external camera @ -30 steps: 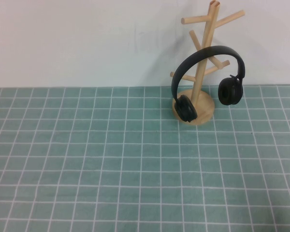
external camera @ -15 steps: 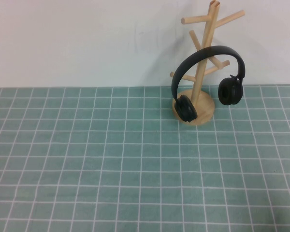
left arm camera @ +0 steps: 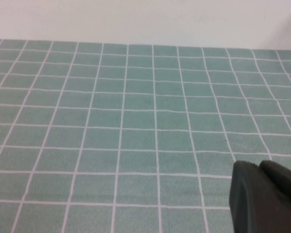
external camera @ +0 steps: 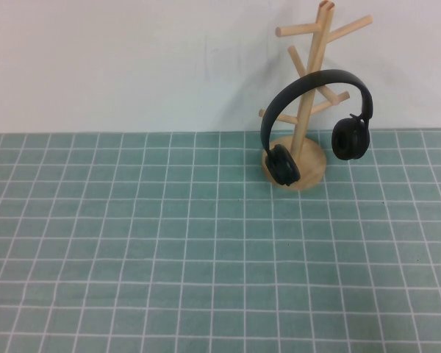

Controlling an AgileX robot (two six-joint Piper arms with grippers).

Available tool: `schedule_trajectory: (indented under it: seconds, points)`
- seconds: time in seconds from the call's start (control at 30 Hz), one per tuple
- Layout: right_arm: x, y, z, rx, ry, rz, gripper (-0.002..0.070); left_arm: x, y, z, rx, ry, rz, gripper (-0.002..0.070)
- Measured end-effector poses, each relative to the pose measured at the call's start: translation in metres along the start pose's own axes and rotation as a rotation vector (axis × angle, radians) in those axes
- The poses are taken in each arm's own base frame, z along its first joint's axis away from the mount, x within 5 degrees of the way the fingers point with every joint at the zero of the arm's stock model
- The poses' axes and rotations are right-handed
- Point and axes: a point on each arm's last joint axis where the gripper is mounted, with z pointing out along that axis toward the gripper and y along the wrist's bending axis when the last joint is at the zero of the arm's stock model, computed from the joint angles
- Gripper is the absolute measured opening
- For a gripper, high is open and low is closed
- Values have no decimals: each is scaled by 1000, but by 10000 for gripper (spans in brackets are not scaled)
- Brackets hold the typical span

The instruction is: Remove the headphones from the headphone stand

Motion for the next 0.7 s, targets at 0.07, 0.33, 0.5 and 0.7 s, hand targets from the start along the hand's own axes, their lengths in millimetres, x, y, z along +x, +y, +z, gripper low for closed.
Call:
schedule_trajectory:
  seconds: [0.07, 0.33, 0.5, 0.7]
  points:
    - [-3, 0, 0, -4, -30, 0, -9, 0, 0, 0, 0, 0, 0, -4]
    - [-18, 2, -2, -25, -197, 20, -9, 0, 0, 0, 0, 0, 0, -4]
    - [-54, -4, -14, 2, -591, 139, -9, 0, 0, 0, 0, 0, 0, -4]
    - [-125, -38, -13, 161, -734, 513, -9, 0, 0, 0, 0, 0, 0, -4]
